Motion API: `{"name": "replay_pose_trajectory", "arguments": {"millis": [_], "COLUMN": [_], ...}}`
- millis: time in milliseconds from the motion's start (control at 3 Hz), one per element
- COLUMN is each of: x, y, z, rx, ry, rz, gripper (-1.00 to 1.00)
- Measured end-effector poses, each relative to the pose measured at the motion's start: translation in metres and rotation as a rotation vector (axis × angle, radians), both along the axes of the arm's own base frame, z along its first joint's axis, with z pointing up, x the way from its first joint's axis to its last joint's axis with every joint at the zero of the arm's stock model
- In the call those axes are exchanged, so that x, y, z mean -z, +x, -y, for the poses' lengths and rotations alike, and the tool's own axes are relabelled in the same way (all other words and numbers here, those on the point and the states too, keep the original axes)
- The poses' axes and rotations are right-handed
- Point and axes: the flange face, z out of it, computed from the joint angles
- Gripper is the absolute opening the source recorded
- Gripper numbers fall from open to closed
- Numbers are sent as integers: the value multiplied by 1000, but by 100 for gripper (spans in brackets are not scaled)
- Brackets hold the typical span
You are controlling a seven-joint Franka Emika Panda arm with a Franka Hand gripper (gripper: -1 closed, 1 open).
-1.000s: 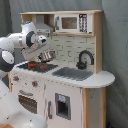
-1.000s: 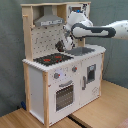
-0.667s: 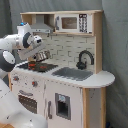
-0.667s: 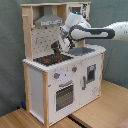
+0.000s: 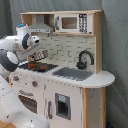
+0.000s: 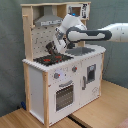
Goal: Play with the kitchen
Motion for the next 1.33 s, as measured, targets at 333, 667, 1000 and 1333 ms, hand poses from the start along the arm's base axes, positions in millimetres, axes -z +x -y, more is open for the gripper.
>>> {"name": "replay_pose_trajectory", "arguments": {"millis": [333,667,1000,1333], "x": [-2,-3,27,38], "y": [6,-5,-11,-5], "z": [-12,-43,-63,-57], "rx": [-26,-81,-112,-98], "ry": [19,54,93,96], "rz": [12,5,-70,-117], "gripper": [-100,-100,-100,-100]}}
